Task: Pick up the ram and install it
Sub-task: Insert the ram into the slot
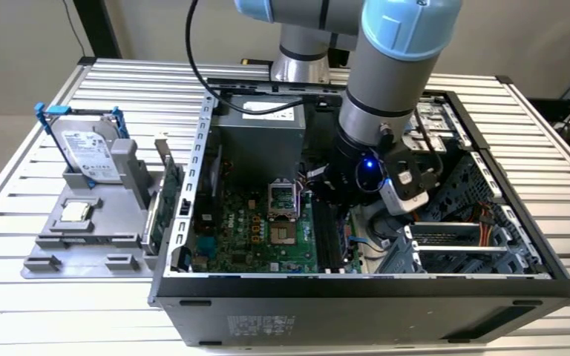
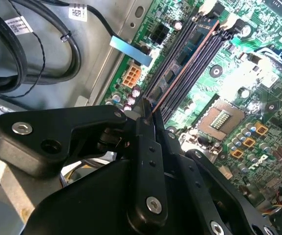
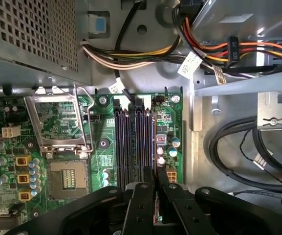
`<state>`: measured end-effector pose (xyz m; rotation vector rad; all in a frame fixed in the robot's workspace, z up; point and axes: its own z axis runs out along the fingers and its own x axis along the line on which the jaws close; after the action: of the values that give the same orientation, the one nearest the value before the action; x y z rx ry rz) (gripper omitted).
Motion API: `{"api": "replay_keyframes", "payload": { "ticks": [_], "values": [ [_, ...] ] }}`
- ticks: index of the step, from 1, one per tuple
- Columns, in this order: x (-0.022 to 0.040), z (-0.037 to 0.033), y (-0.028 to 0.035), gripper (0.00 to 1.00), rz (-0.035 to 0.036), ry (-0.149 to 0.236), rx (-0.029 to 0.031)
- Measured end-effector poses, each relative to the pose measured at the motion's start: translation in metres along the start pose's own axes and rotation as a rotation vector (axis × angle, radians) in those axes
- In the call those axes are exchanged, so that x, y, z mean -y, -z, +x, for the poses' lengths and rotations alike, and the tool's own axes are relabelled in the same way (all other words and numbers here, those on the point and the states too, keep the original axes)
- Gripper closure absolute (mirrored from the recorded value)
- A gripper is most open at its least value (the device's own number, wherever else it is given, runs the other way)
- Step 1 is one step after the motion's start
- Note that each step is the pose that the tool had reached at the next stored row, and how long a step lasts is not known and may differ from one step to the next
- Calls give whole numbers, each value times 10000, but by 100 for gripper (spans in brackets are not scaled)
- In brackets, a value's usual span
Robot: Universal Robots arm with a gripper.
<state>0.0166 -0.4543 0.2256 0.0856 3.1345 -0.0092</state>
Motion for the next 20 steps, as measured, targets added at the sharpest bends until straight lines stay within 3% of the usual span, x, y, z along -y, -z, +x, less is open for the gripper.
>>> {"api": "replay_keyframes", "payload": {
  "ticks": [12,20],
  "values": [
    [1,0,-93,100,7,1,-9],
    [5,-1,-79,100,-19,129,-20]
  ]
}}
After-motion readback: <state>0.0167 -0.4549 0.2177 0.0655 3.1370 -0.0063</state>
